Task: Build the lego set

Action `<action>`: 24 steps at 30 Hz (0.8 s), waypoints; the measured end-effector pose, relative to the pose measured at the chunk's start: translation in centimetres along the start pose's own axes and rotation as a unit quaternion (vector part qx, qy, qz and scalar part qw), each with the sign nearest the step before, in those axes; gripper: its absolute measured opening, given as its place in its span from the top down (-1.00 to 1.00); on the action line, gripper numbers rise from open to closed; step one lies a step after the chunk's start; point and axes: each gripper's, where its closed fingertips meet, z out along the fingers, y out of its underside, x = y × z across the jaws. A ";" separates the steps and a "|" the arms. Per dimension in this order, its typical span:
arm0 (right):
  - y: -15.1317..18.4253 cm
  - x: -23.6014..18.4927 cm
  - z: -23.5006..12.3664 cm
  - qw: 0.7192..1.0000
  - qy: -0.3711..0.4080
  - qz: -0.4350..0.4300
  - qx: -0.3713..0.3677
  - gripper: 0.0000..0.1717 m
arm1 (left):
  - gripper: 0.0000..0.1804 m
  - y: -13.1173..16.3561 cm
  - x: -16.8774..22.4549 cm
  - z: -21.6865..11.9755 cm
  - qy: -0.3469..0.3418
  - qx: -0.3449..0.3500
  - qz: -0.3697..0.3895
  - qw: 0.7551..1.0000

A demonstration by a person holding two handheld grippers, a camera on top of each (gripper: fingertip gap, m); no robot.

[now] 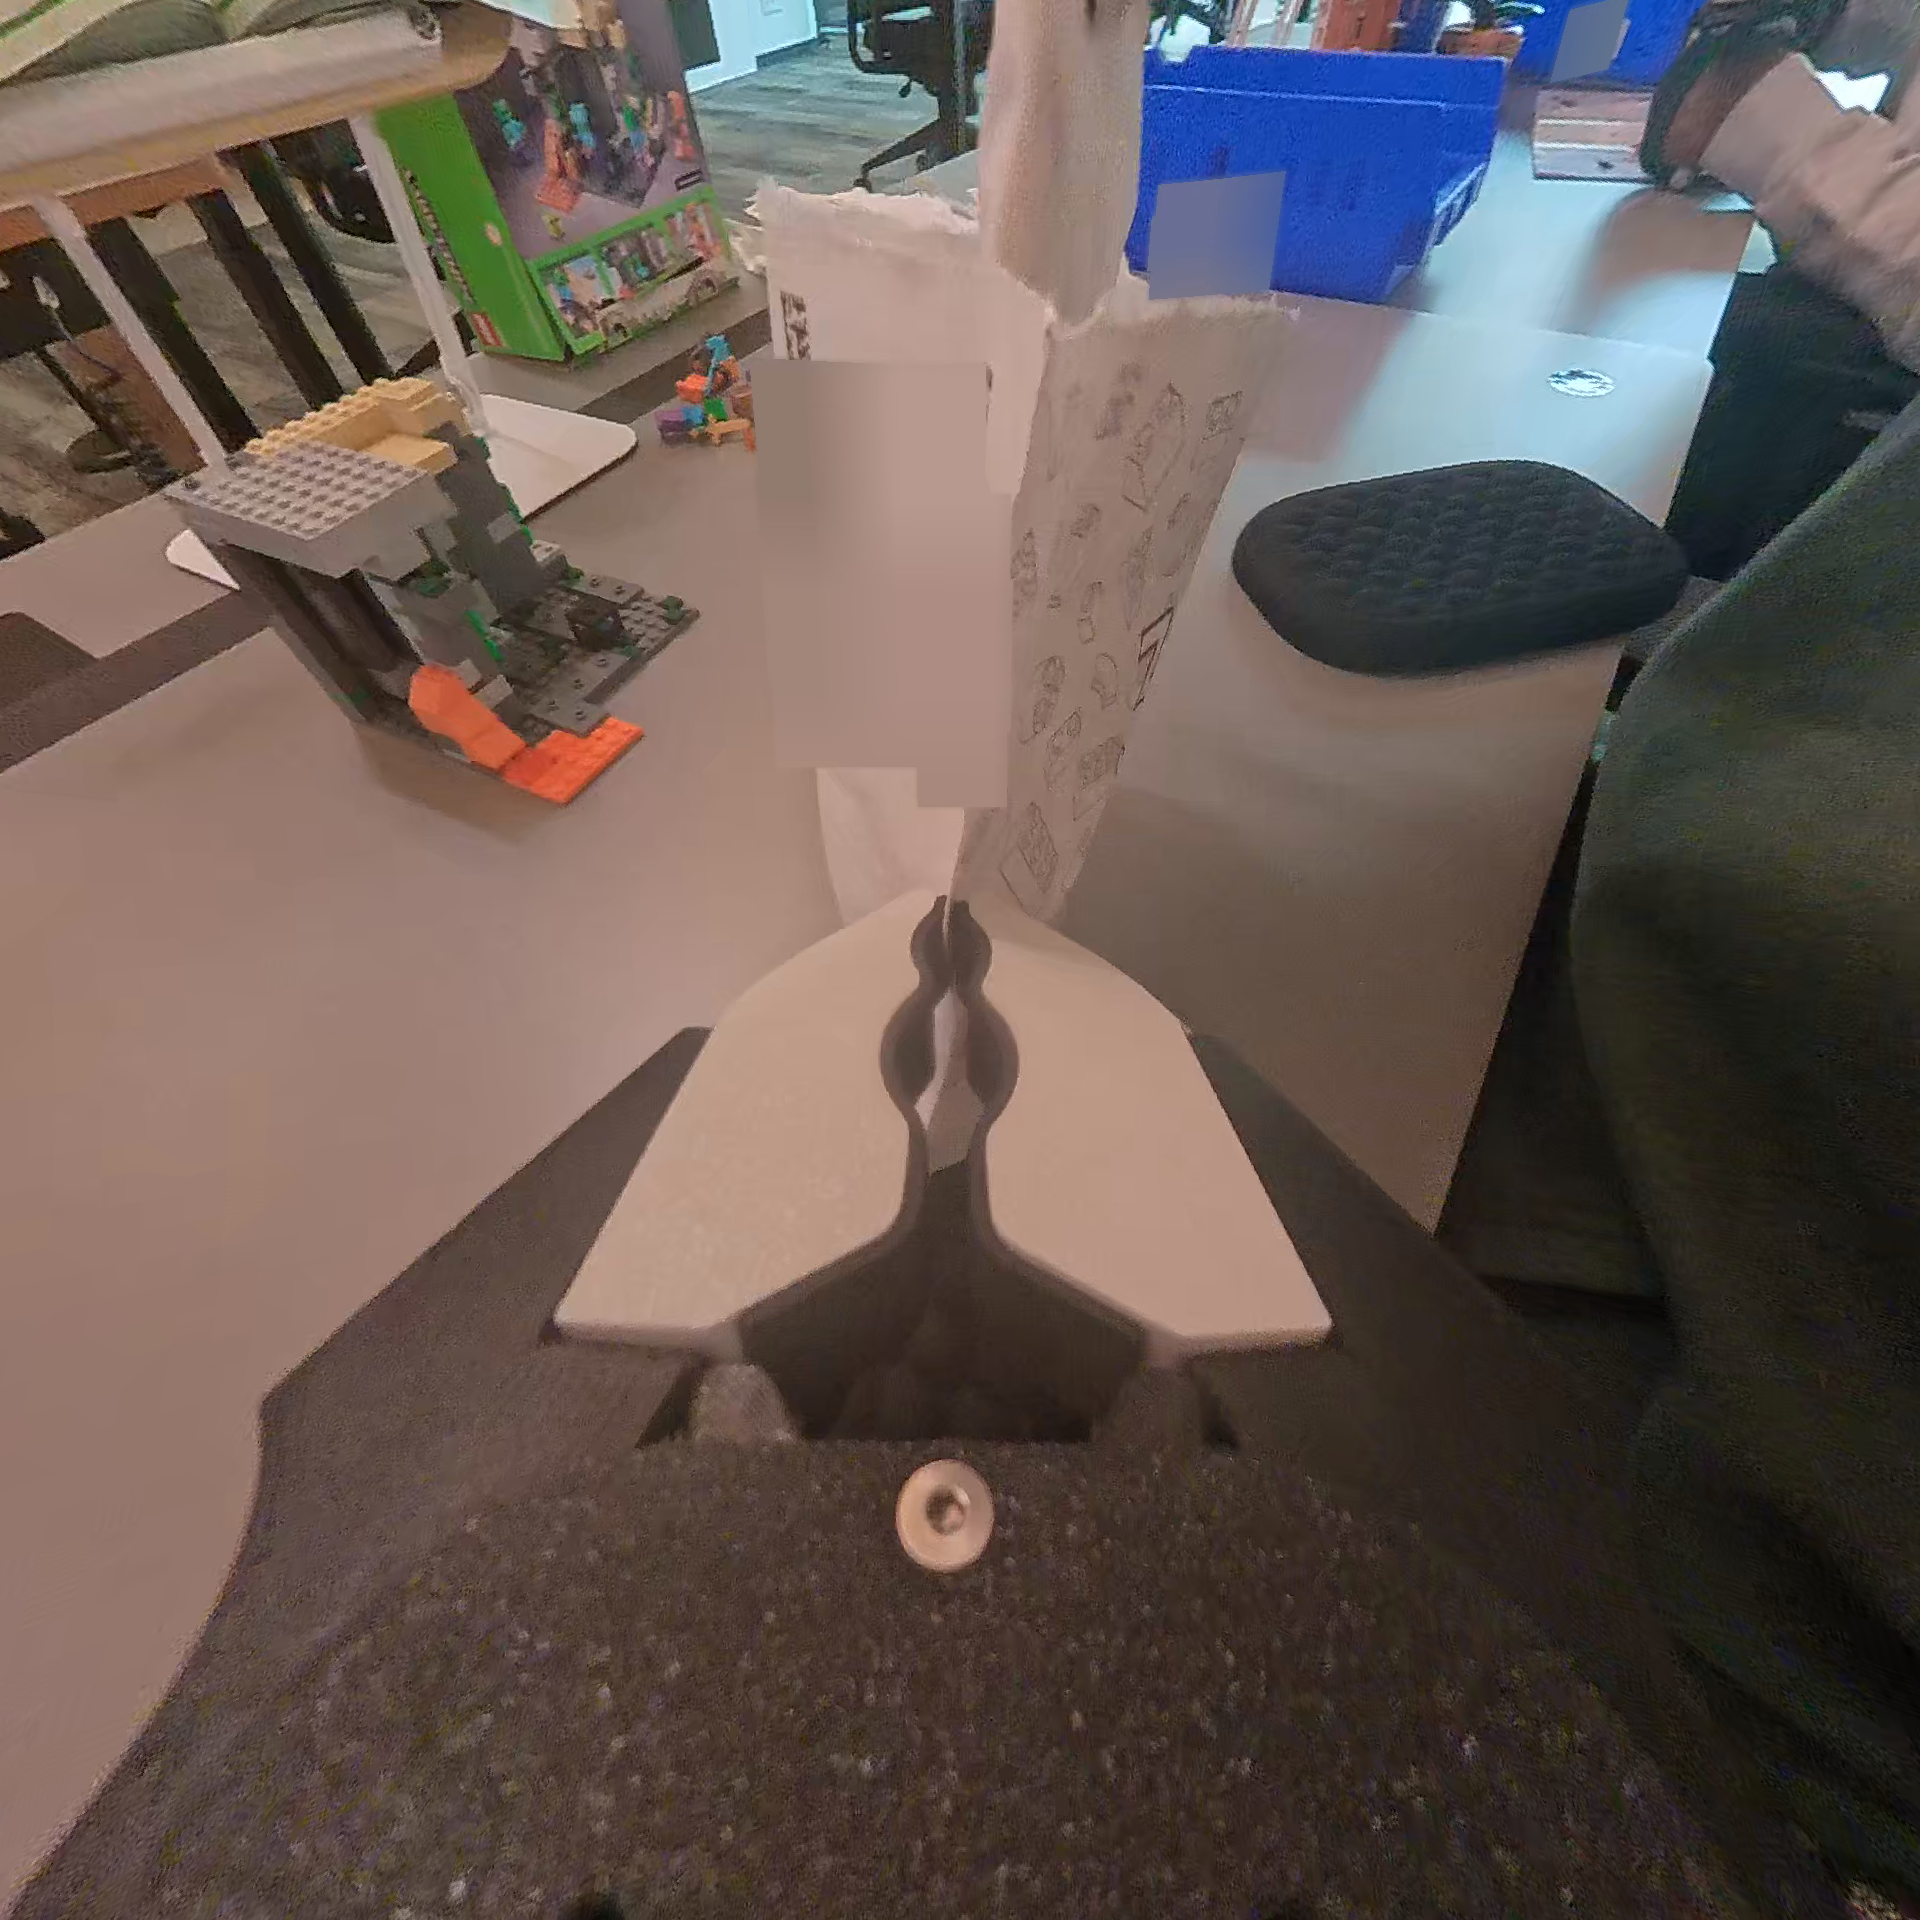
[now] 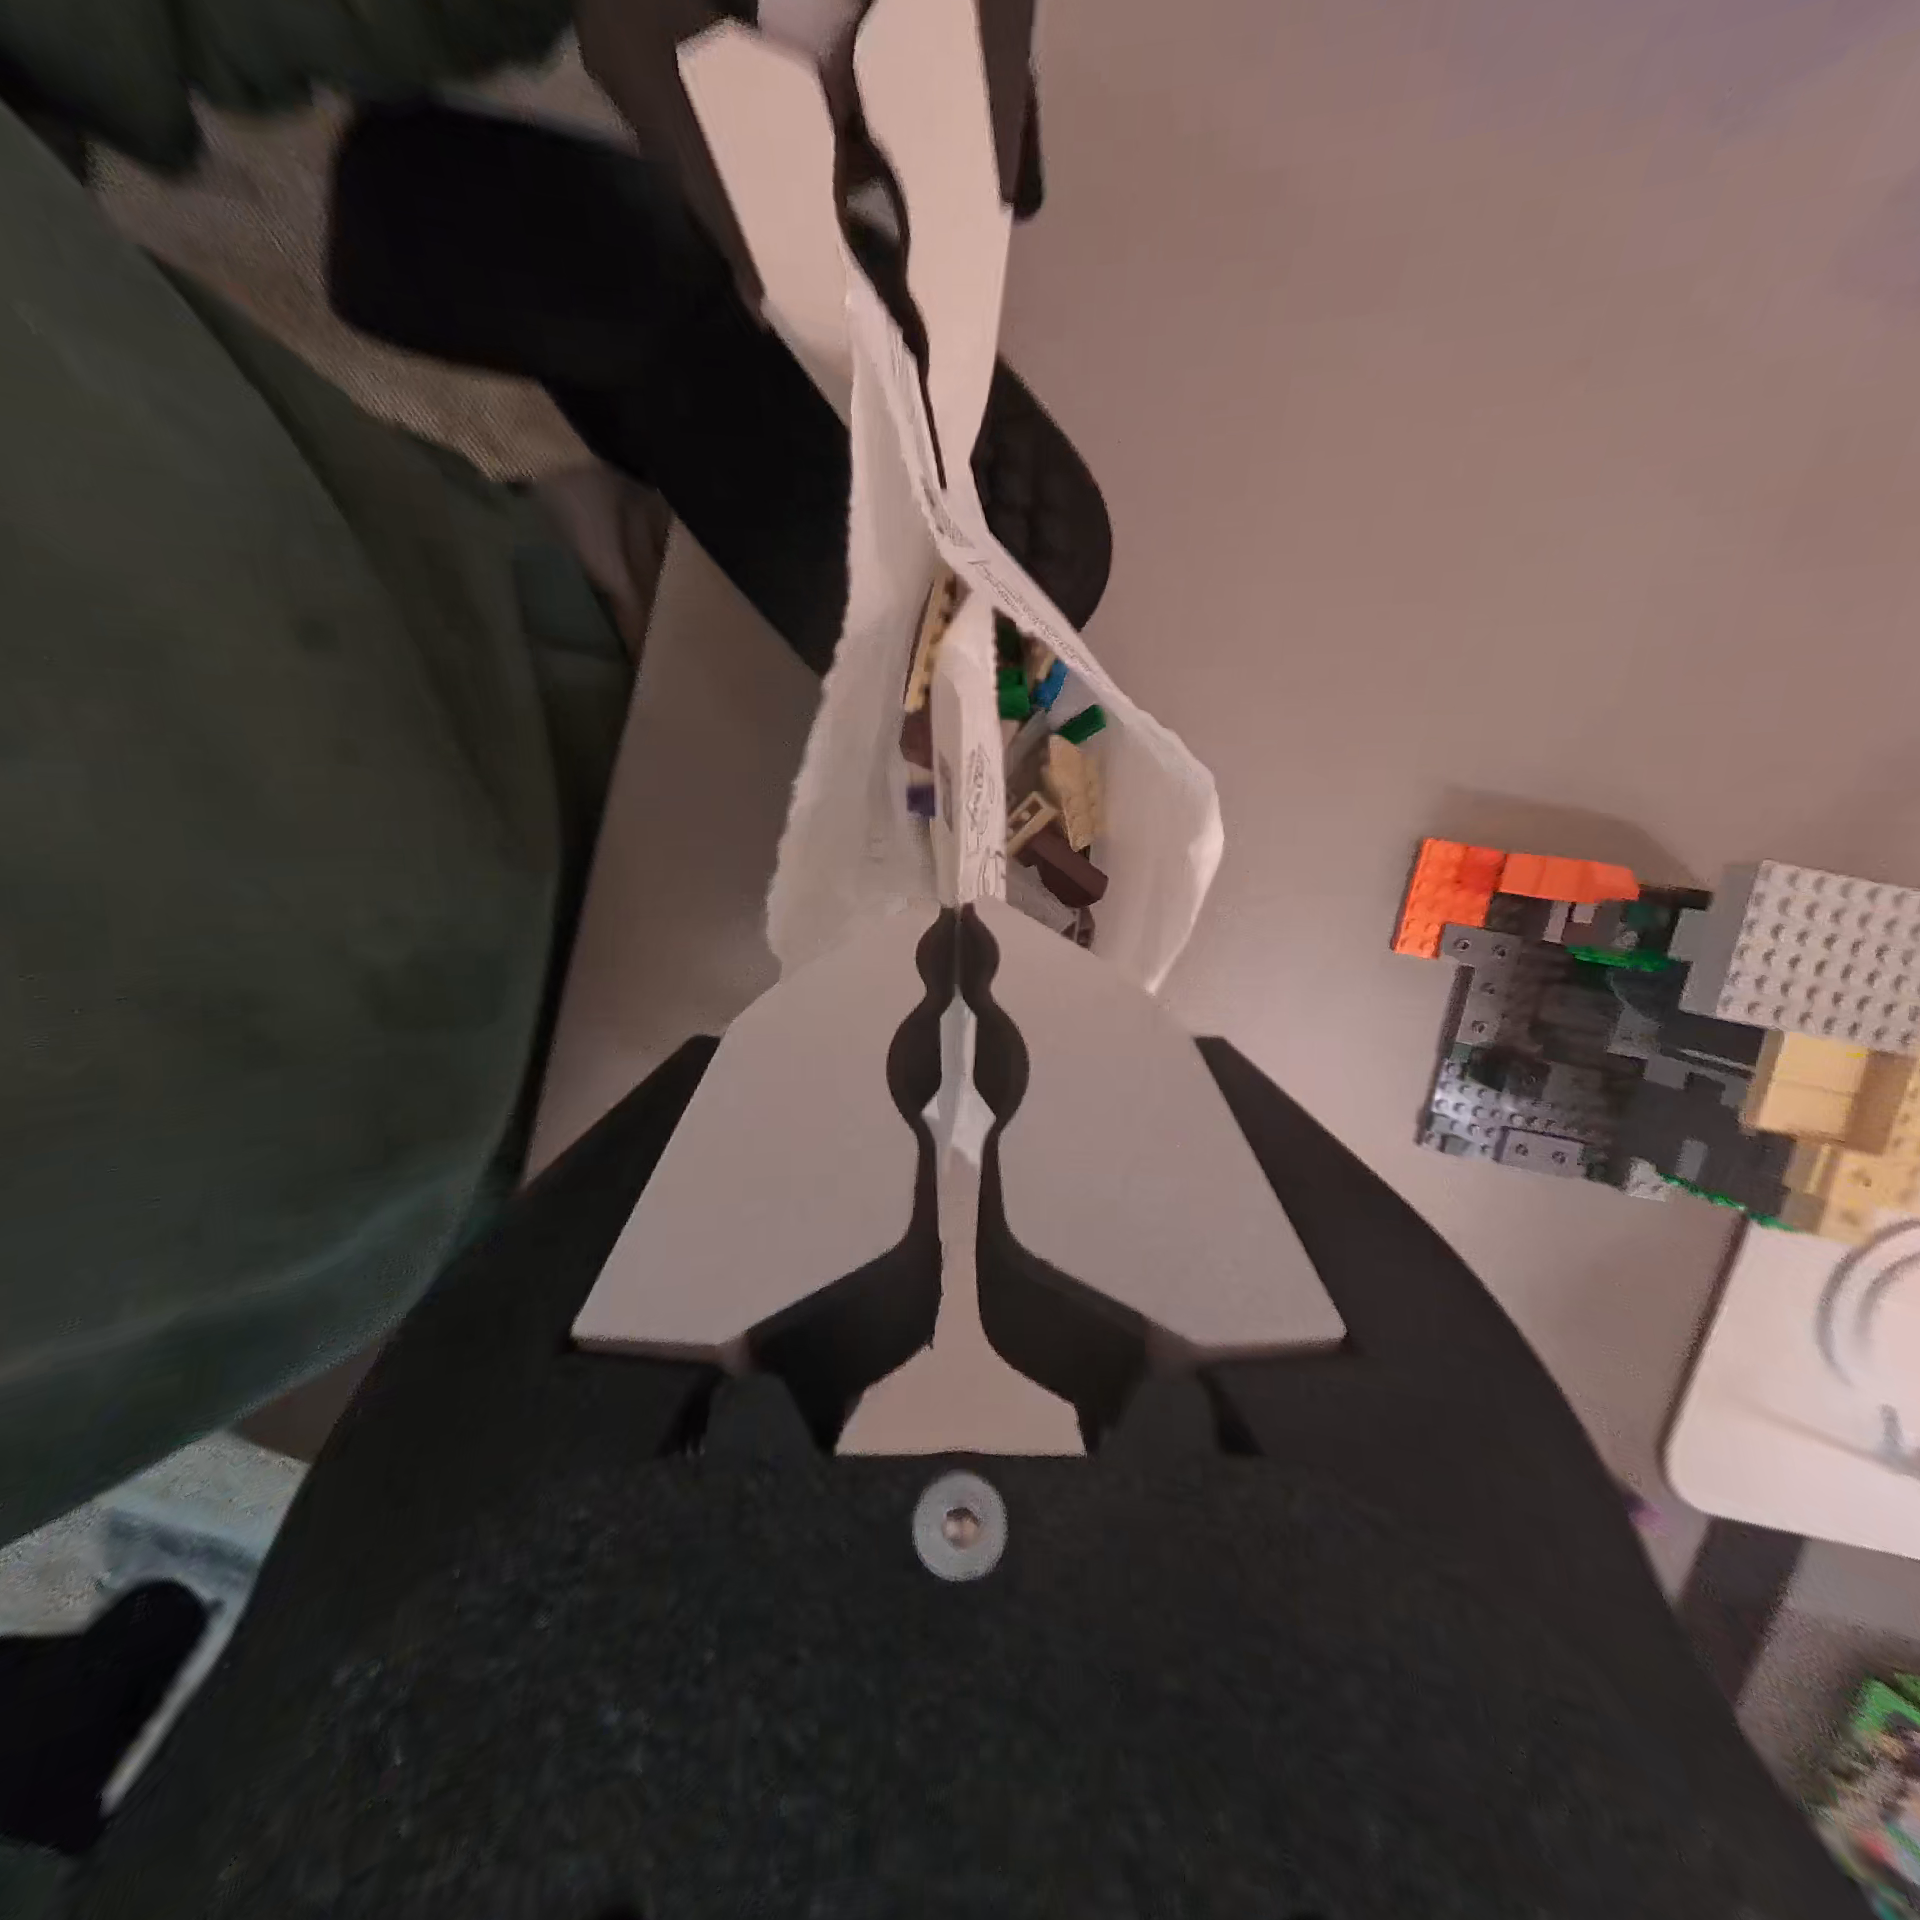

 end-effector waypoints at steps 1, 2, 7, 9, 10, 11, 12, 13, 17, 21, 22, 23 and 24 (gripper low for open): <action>-0.3 0.3 -1.1 1.000 -0.007 0.017 0.019 1.00 | 1.00 0.0 -0.2 0.0 -0.002 -0.001 -0.004 1.000; -0.4 0.7 -2.1 0.999 -0.013 0.034 0.033 1.00 | 1.00 0.1 -0.5 0.0 -0.006 -0.002 -0.009 1.000; 1.0 2.3 -6.3 0.993 -0.014 0.086 0.079 1.00 | 1.00 0.5 -1.5 -0.1 -0.023 -0.007 -0.028 0.999; 3.2 3.0 -7.1 0.994 0.017 0.077 0.070 1.00 | 1.00 0.7 -1.7 -0.1 -0.028 -0.007 -0.032 0.999; 4.9 3.4 -7.1 0.995 0.040 0.065 0.058 1.00 | 1.00 0.7 -1.8 -0.2 -0.029 -0.007 -0.034 0.999; 6.8 3.7 -7.0 0.996 0.062 0.054 0.042 1.00 | 1.00 0.8 -1.9 -0.2 -0.030 -0.006 -0.034 0.999; 8.8 4.1 -6.6 0.995 0.087 0.037 0.026 1.00 | 1.00 0.9 -1.9 -0.3 -0.031 -0.006 -0.035 0.999; 10.8 4.4 -6.0 0.994 0.109 0.024 0.011 1.00 | 1.00 0.9 -2.0 -0.3 -0.032 -0.007 -0.037 0.999; 18.1 5.0 -2.0 0.981 0.188 -0.019 -0.043 0.99 | 1.00 1.0 -2.3 -0.2 -0.033 -0.010 -0.039 0.999; 21.0 4.1 2.7 0.964 0.240 -0.105 -0.044 0.98 | 1.00 0.9 -2.5 0.1 -0.035 -0.014 -0.041 0.998; 21.4 3.8 3.6 0.959 0.251 -0.128 -0.044 0.98 | 1.00 0.9 -2.5 0.1 -0.035 -0.015 -0.042 0.998; 21.9 3.6 4.4 0.954 0.262 -0.141 -0.046 0.98 | 1.00 0.9 -2.6 0.1 -0.035 -0.017 -0.042 0.998; 22.5 3.4 5.1 0.954 0.262 -0.138 -0.048 0.85 | 1.00 0.8 -2.6 0.2 -0.035 -0.018 -0.043 0.998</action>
